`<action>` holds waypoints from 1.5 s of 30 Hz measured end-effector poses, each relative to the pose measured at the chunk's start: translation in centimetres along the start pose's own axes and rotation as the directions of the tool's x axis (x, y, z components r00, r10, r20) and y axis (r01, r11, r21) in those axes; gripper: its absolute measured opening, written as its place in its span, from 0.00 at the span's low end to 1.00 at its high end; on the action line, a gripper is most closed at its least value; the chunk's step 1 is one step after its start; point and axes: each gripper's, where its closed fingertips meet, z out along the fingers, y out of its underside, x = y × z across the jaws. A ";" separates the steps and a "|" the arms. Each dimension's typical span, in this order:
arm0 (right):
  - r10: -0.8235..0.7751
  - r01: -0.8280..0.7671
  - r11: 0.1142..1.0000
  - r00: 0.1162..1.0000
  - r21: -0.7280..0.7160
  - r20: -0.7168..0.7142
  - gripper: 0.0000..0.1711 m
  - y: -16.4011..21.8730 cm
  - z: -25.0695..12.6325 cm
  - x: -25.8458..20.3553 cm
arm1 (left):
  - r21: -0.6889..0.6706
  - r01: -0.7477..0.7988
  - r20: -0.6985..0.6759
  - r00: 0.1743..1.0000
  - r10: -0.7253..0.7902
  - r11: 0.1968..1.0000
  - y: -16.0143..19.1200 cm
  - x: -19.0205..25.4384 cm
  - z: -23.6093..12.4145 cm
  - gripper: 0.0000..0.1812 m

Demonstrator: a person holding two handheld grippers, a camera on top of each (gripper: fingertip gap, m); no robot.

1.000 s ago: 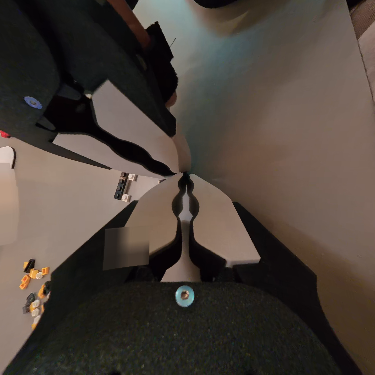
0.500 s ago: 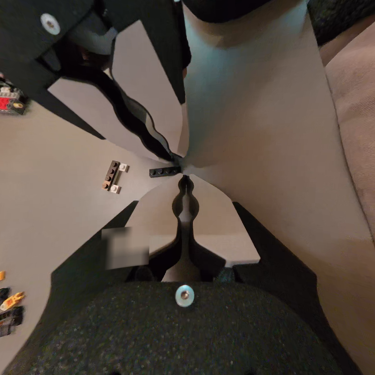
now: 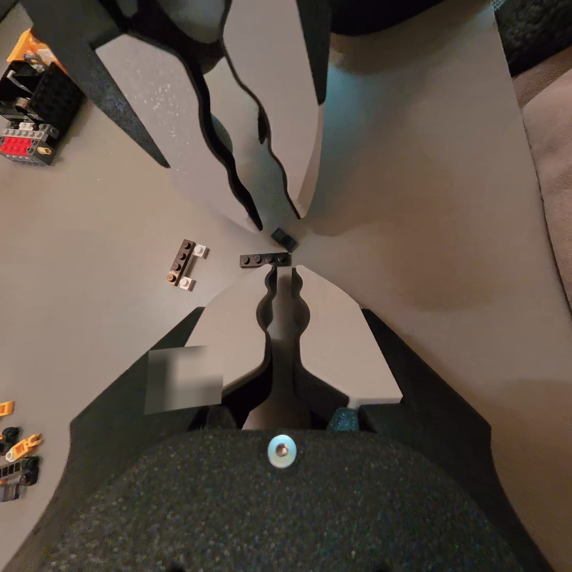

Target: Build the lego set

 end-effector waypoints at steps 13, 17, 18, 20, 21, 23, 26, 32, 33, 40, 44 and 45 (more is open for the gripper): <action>0.034 -0.037 0.998 0.997 0.045 0.065 0.04 0.2 1.1 0.1 | 0.019 -0.028 0.008 1.000 0.028 0.999 -0.5 0.1 0.1 0.04; 0.144 -0.155 0.982 0.984 0.107 0.103 0.04 -0.1 0.4 0.1 | 0.057 -0.074 0.028 0.997 0.072 0.996 -1.2 0.1 -0.1 0.06; 0.182 -0.197 0.972 0.975 0.127 0.124 0.04 -0.2 0.1 0.0 | 0.065 -0.093 0.041 0.995 0.091 0.994 -1.4 0.1 -0.2 0.07; 0.262 -0.290 0.942 0.950 0.170 0.167 0.04 -0.5 -0.7 0.0 | 0.077 -0.141 0.076 0.988 0.136 0.987 -1.8 -0.1 -0.3 0.09; 0.295 -0.333 0.922 0.934 0.196 0.202 0.04 -0.8 -1.1 -0.1 | 0.081 -0.167 0.095 0.983 0.159 0.983 -2.1 -0.1 -0.3 0.10; 0.345 -0.407 0.882 0.901 0.239 0.263 0.04 -1.6 -1.8 -0.4 | 0.091 -0.217 0.139 0.969 0.204 0.972 -2.6 -0.3 -0.5 0.12; 0.396 -0.487 0.833 0.856 0.262 0.333 0.04 -2.3 -2.5 -0.5 | 0.122 -0.261 0.203 0.951 0.234 0.958 -3.5 -0.8 -1.0 0.12; 0.411 -0.572 0.770 0.784 0.283 0.466 0.04 -3.2 -3.3 -1.2 | 0.192 -0.318 0.270 0.927 0.262 0.928 -5.0 -1.0 -2.0 0.09; 0.407 -0.575 0.767 0.779 0.284 0.477 0.04 -3.3 -3.3 -1.4 | 0.195 -0.321 0.272 0.926 0.263 0.927 -5.1 -1.1 -2.1 0.09; 0.403 -0.596 0.758 0.747 0.265 0.529 0.04 -3.6 -3.5 -1.6 | 0.208 -0.337 0.249 0.926 0.283 0.918 -5.3 -0.5 -2.0 0.04; 0.403 -0.603 0.754 0.737 0.260 0.542 0.04 -3.7 -3.6 -1.7 | 0.204 -0.336 0.248 0.926 0.283 0.920 -5.4 -0.4 -2.1 0.03; 0.401 -0.603 0.753 0.738 0.263 0.543 0.04 -3.7 -3.7 -1.7 | 0.205 -0.333 0.249 0.927 0.281 0.920 -5.4 -0.4 -2.2 0.03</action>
